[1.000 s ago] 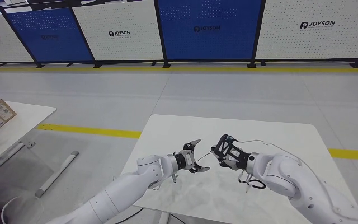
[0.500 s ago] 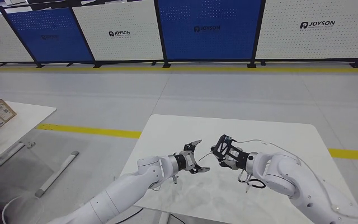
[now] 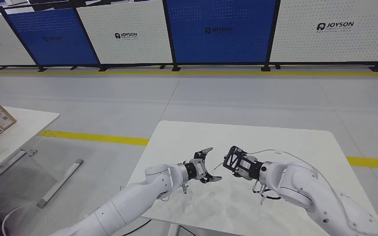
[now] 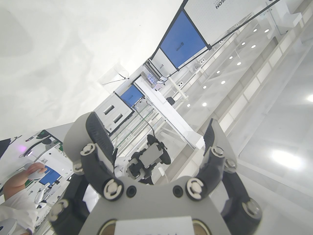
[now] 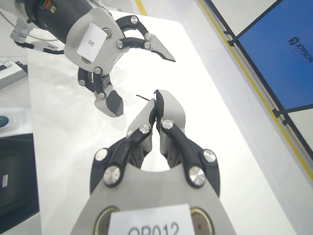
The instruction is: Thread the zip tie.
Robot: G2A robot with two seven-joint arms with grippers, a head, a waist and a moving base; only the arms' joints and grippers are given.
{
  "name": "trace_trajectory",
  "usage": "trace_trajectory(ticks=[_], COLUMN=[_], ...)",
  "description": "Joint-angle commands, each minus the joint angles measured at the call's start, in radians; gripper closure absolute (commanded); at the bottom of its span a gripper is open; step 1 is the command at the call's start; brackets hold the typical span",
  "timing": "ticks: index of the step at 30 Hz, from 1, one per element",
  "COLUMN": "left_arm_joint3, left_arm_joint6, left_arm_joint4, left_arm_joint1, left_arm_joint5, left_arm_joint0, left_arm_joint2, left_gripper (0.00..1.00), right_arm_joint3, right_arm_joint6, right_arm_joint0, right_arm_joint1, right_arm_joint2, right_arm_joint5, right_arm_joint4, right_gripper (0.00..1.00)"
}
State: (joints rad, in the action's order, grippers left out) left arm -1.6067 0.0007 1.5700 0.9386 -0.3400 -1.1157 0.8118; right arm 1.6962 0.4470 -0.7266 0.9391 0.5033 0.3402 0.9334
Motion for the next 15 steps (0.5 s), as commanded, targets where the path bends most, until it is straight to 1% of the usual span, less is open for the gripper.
trace_trajectory(ticks=[1,6,8,11,12,13,14,15], left_arm_joint3=[0.0,0.0,-0.001,0.002,0.002,0.002,0.003,0.002], left_arm_joint6=[0.0,0.0,-0.004,-0.021,-0.027,-0.031,-0.034,-0.039], left_arm_joint4=[0.0,0.0,-0.005,-0.002,0.0,0.0,0.0,0.0], left_arm_joint1=[0.0,0.0,0.001,0.003,0.003,0.003,0.002,0.002], left_arm_joint5=[0.0,0.0,0.008,0.0,0.0,0.0,0.0,0.0], left_arm_joint0=[0.0,0.0,-0.004,-0.009,-0.012,-0.014,-0.017,-0.02], left_arm_joint2=[0.0,0.0,0.001,0.012,0.015,0.016,0.018,0.019], left_gripper=[0.0,0.0,0.0,0.0,0.07,0.46,0.55,0.61], right_arm_joint3=[0.002,0.002,0.002,0.002,0.002,0.002,0.002,0.002], right_arm_joint6=[-0.001,-0.001,-0.001,-0.001,-0.001,-0.001,-0.001,-0.001], right_arm_joint0=[-0.002,-0.002,-0.002,-0.002,-0.002,-0.002,-0.002,-0.002], right_arm_joint1=[0.001,0.001,0.001,0.001,0.001,0.001,0.001,0.001], right_arm_joint2=[-0.001,-0.001,-0.001,-0.001,-0.001,-0.001,-0.001,-0.001], right_arm_joint5=[0.0,0.0,0.0,0.0,0.0,0.0,0.0,0.0], right_arm_joint4=[-0.001,-0.001,-0.001,-0.001,-0.001,-0.001,-0.001,-0.001], right_gripper=[1.0,1.0,1.0,1.0,1.0,1.0,1.0,1.0])
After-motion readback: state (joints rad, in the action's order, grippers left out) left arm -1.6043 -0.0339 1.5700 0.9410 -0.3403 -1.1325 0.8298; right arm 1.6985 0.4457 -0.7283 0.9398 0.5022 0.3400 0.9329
